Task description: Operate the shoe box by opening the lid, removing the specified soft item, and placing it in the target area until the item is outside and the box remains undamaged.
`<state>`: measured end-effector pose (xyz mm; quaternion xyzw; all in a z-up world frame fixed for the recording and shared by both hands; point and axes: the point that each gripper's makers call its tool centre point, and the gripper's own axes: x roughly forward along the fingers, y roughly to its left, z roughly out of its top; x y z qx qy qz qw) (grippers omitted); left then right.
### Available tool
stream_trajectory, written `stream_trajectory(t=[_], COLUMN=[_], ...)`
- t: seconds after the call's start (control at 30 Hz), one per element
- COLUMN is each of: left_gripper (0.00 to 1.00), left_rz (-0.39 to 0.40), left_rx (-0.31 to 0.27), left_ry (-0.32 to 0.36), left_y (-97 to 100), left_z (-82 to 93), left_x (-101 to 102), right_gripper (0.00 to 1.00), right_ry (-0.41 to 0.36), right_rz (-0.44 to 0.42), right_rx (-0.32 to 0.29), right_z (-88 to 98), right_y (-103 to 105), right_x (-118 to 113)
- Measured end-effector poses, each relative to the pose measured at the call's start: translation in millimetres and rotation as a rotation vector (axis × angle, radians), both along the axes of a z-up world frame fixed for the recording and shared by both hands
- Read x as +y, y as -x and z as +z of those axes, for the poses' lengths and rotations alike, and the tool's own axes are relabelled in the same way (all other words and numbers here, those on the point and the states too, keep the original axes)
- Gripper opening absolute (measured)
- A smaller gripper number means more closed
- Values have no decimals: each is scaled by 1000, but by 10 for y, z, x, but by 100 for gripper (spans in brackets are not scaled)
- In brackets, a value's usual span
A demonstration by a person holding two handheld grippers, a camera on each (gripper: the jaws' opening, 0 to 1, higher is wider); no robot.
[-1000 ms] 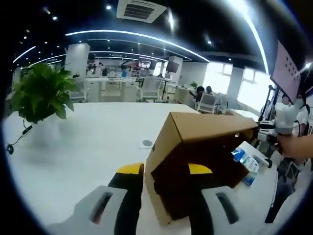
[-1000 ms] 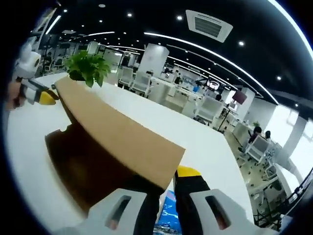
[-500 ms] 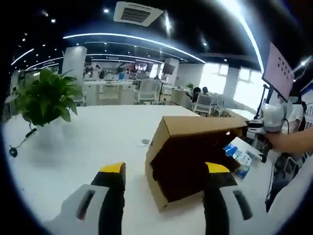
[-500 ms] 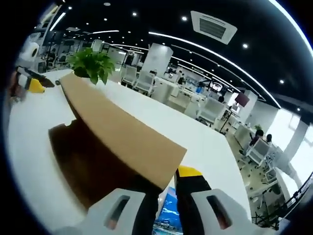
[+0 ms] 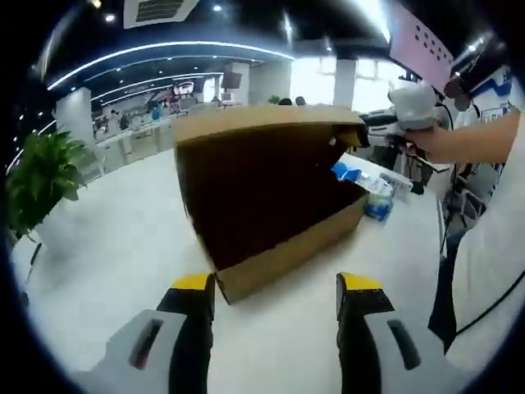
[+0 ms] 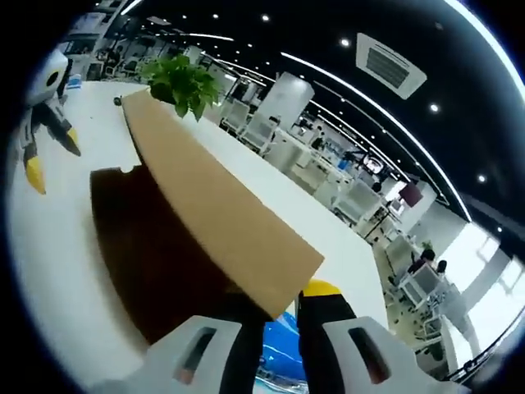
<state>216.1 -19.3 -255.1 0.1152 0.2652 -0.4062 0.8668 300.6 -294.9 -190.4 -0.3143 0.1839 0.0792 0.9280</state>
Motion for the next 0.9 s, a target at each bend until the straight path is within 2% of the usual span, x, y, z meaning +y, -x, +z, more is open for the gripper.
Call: stream_trajectory(t=[0.1, 0.2, 0.3, 0.33, 0.43, 0.6, 0.7, 0.8, 0.9], left_gripper=[61, 61, 60, 60, 60, 61, 62, 63, 63], left_rz=[1, 25, 22, 21, 63, 136, 143, 171, 190], left_rx=[-3, 45, 30, 32, 84, 113, 84, 79, 39], left_ry=[-13, 13, -2, 0, 71, 189, 170, 173, 168], left_y=[10, 32, 38, 41, 46, 10, -25, -90, -173], left_z=[-21, -63, -89, -95, -62, 132, 185, 242, 351], left_x=[-18, -30, -52, -67, -114, -100, -47, 8, 55], right_gripper=[9, 9, 9, 9, 8, 8, 8, 8, 8], right_ry=[-10, -24, -35, -32, -68, -94, -110, -141, -165], right_rz=[-23, -11, 0, 1, -4, 5, 9, 18, 24], right_rx=[-8, -8, 28, 23, 26, 46, 46, 41, 43], right_z=[3, -26, -128, -141, -175, -199, -204, -202, -206], right_y=[-6, -3, 68, 89, 149, 202, 237, 261, 268], right_x=[-74, -85, -61, -66, -46, -50, -51, -35, -21])
